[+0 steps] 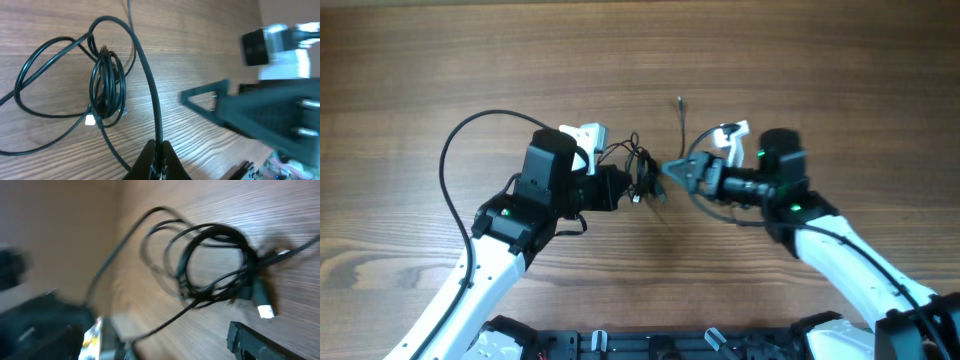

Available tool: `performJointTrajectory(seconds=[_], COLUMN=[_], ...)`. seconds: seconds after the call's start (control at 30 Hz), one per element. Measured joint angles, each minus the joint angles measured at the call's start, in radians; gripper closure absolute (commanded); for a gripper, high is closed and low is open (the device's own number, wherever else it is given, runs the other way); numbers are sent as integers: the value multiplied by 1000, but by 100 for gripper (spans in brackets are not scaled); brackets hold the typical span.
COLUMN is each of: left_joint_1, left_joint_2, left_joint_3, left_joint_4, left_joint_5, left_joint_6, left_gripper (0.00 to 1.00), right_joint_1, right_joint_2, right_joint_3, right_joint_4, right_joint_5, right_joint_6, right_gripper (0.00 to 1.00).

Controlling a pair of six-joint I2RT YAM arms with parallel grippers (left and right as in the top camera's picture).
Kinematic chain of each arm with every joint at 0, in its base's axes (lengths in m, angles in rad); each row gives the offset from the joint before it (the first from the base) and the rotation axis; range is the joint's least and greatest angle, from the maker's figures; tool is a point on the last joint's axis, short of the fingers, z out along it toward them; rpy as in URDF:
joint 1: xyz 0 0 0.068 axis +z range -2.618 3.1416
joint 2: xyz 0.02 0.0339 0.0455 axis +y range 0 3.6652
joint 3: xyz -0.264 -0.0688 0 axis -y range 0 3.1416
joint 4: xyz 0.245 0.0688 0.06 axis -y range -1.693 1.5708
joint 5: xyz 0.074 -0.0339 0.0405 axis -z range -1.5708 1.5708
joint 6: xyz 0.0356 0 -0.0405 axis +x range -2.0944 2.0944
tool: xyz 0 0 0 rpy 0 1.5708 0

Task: Untangle cables
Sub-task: 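Reach the right gripper to the bundle and grasp a cable strand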

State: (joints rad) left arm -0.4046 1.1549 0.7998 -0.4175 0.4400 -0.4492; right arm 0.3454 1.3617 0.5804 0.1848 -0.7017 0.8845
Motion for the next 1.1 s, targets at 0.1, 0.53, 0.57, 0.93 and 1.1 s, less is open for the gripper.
performJointTrajectory(seconds=[0.1,0.53,0.57,0.93,1.1], left_joint_1=[0,0,0,0,36], left_joint_2=[0,0,0,0,0], left_joint_3=[0,0,0,0,0], left_joint_4=[8,51,54,59,59], left_joint_5=[25,48,49,48,48], left_joint_6=[13,25,25,22,22], left_gripper=[96,96,96,96,96], right_joint_1=[72,207,207,217,145], right_joint_2=[14,231,254,355,355], right_joint_3=[0,0,0,5,6], right_joint_4=[34,223,252,468,464], right_joint_5=[158,402,409,414,304], right_joint_6=[87,354,369,383,238], right_gripper=[13,44,44,96,95])
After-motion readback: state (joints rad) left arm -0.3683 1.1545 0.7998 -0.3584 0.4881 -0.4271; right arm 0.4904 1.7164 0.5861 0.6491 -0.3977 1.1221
